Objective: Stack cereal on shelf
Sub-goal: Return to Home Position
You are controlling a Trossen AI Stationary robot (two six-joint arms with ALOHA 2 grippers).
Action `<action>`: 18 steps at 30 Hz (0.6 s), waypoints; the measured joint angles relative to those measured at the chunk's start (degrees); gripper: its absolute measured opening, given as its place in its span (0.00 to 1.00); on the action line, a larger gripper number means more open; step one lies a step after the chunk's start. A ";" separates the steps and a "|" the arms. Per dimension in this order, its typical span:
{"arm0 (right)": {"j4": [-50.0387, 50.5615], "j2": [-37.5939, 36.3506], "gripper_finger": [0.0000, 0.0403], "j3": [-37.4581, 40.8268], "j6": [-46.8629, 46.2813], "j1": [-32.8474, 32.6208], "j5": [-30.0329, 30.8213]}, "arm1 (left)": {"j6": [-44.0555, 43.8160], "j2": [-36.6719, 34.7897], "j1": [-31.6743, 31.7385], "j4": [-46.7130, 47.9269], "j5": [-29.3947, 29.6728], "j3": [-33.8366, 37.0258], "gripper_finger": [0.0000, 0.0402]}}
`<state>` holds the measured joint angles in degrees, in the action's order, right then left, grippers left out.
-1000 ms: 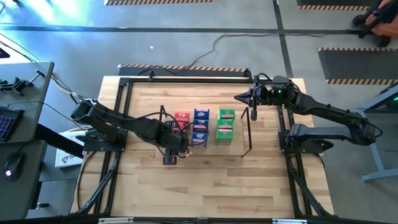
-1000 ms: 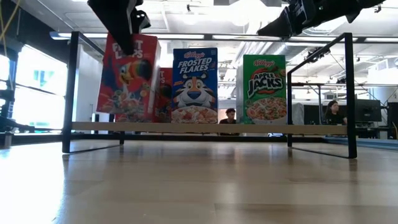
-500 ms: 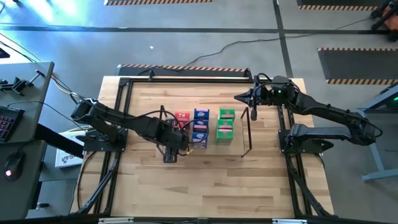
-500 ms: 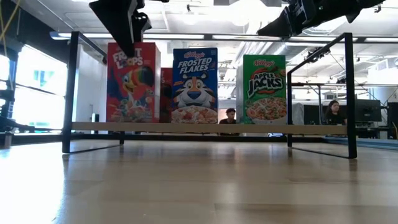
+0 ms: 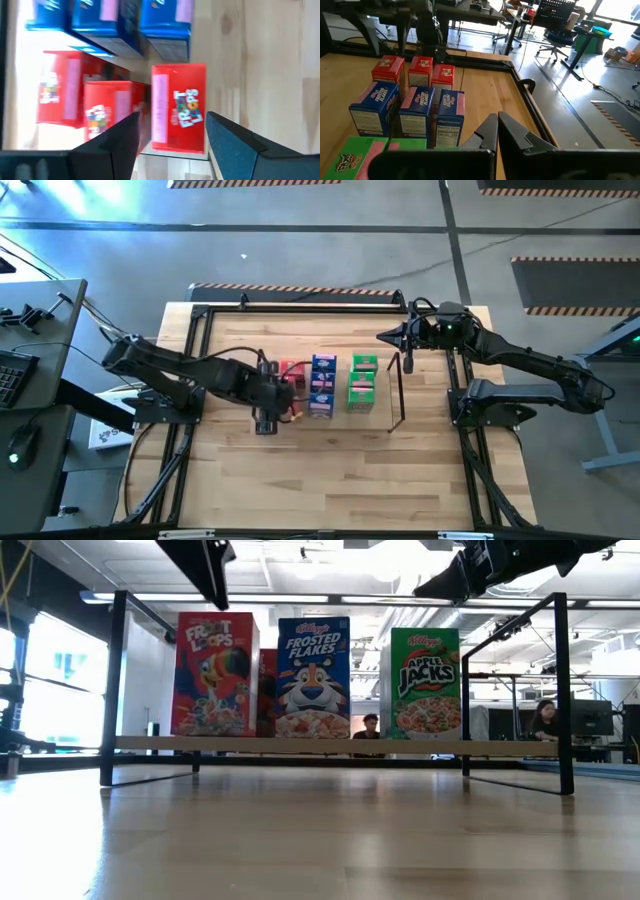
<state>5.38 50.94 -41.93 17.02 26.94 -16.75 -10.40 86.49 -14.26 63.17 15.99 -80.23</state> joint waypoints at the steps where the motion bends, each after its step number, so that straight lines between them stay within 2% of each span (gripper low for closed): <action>1: 0.01 0.00 0.00 0.00 0.00 0.00 -0.02 | -0.01 -0.66 0.00 -0.03 0.53 0.00 0.54; 9: 0.01 0.00 0.00 0.00 -0.22 0.00 -0.04 | -4.29 -4.01 -0.15 -0.88 0.30 -0.02 0.50; 12: 0.01 0.00 0.00 0.00 -0.22 0.00 -0.19 | -5.87 -4.04 -0.32 -4.91 -3.92 0.91 0.43; 18: 0.41 0.00 0.00 0.00 0.02 0.00 -0.19 | -3.03 -3.32 -2.86 -16.97 -11.33 4.44 0.21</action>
<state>5.79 50.94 -41.93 17.04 26.94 -16.94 -13.43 83.18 -17.12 46.20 4.67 -75.79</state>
